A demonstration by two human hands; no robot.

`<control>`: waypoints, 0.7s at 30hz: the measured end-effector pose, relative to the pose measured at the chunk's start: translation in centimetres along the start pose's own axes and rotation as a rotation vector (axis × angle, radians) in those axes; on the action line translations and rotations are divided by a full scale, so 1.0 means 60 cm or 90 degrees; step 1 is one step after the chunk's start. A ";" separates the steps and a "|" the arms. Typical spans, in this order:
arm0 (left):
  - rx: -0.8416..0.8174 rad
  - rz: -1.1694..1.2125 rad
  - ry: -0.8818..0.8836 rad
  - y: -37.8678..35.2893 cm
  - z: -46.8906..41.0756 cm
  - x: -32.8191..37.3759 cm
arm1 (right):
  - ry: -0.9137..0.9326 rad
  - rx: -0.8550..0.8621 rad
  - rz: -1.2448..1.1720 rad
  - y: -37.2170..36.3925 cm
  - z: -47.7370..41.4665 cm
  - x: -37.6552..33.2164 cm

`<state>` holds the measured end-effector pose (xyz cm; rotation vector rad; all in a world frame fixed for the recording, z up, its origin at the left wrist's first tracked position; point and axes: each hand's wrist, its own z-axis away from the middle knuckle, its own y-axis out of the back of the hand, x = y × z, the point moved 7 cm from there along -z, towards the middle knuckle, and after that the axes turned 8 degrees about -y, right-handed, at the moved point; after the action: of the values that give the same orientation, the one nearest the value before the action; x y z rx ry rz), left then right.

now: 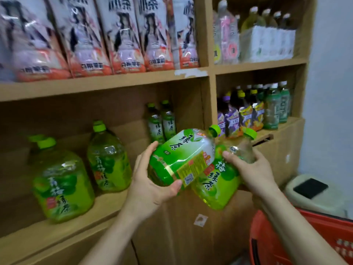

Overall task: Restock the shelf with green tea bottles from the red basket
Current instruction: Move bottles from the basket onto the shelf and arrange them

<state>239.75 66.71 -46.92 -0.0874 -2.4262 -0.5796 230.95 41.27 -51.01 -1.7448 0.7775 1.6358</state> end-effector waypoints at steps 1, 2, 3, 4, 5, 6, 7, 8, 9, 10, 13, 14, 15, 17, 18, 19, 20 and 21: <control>-0.017 -0.035 0.014 0.024 -0.012 -0.007 | 0.018 -0.015 0.012 -0.028 -0.002 -0.015; -0.039 -0.070 0.035 0.045 -0.023 -0.015 | 0.036 -0.017 0.045 -0.052 -0.007 -0.026; -0.062 -0.099 0.063 0.064 -0.033 -0.024 | 0.058 -0.013 0.080 -0.072 -0.010 -0.037; -0.079 -0.126 0.088 0.079 -0.042 -0.032 | 0.075 -0.006 0.113 -0.088 -0.013 -0.044; -0.083 -0.157 0.104 0.091 -0.046 -0.042 | 0.094 -0.002 0.135 -0.104 -0.016 -0.050; -0.077 -0.196 0.108 0.099 -0.047 -0.051 | 0.116 0.008 0.169 -0.119 -0.015 -0.059; -0.070 -0.244 0.100 0.102 -0.044 -0.061 | 0.149 0.020 0.215 -0.134 -0.014 -0.071; -0.067 -0.294 0.084 0.097 -0.037 -0.069 | 0.185 0.029 0.283 -0.152 -0.013 -0.082; -0.072 -0.331 0.070 0.089 -0.028 -0.077 | 0.224 0.031 0.349 -0.171 -0.013 -0.092; -0.069 -0.346 0.068 0.083 -0.018 -0.085 | 0.248 0.027 0.405 -0.190 -0.014 -0.097; -0.036 -0.356 0.090 0.092 -0.010 -0.105 | 0.268 0.014 0.450 -0.232 -0.023 -0.087; -0.045 -0.380 0.090 0.095 -0.015 -0.109 | 0.265 0.017 0.432 -0.237 -0.031 -0.083; -0.058 -0.401 0.088 0.096 -0.018 -0.112 | 0.260 0.019 0.419 -0.240 -0.041 -0.078; -0.084 -0.432 0.092 0.092 -0.021 -0.113 | 0.238 0.011 0.425 -0.246 -0.061 -0.072; -0.091 -0.450 0.094 0.090 -0.021 -0.114 | 0.228 0.009 0.442 -0.250 -0.070 -0.069; -0.096 -0.467 0.104 0.088 -0.019 -0.115 | 0.231 0.019 0.476 -0.252 -0.080 -0.068; -0.104 -0.483 0.119 0.085 -0.017 -0.117 | 0.236 0.042 0.524 -0.252 -0.085 -0.068; -0.114 -0.497 0.135 0.080 -0.015 -0.120 | 0.246 0.072 0.574 -0.250 -0.087 -0.070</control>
<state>246.97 71.24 -48.77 0.8348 -2.1380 -1.0762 245.54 46.84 -45.93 -1.7506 2.0151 1.7134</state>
